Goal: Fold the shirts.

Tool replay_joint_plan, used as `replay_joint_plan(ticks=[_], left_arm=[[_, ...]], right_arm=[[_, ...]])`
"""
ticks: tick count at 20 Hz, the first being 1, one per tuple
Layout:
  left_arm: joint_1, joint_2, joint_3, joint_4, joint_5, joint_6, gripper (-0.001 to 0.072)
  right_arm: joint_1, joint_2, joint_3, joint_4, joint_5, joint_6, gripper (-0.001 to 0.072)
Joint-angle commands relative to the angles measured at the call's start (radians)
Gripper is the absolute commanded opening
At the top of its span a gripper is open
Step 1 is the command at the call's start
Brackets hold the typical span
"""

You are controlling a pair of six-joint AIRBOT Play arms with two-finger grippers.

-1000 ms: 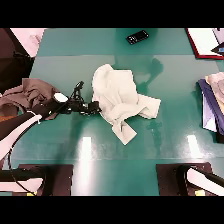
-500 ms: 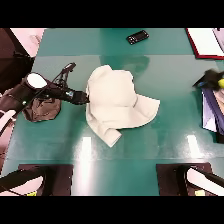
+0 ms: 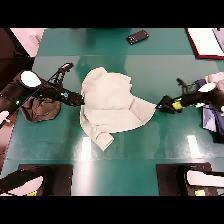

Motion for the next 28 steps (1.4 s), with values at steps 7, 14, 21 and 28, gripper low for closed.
replay_joint_plan(ticks=[7, 14, 21, 28], left_arm=[[0.018, 0.089, 0.117, 0.035, -0.018, -0.081, 0.0028], [0.018, 0.312, 0.613, 0.034, -0.131, -0.155, 0.0029], [0.018, 0.342, 0.96, -0.136, -0.232, -0.212, 0.0028], [0.018, 0.26, 0.707, -0.193, -0.264, -0.198, 0.0029]], right_arm=[[0.067, 0.124, 0.026, 0.034, -0.142, -0.077, 0.0013], [-0.124, 0.681, 0.38, 0.033, -0.125, -0.064, 0.0011], [-0.328, 0.793, 0.716, 0.034, 0.032, -0.043, 0.0011], [-0.389, 0.493, 1.011, 0.033, 0.32, 0.124, 0.0011]])
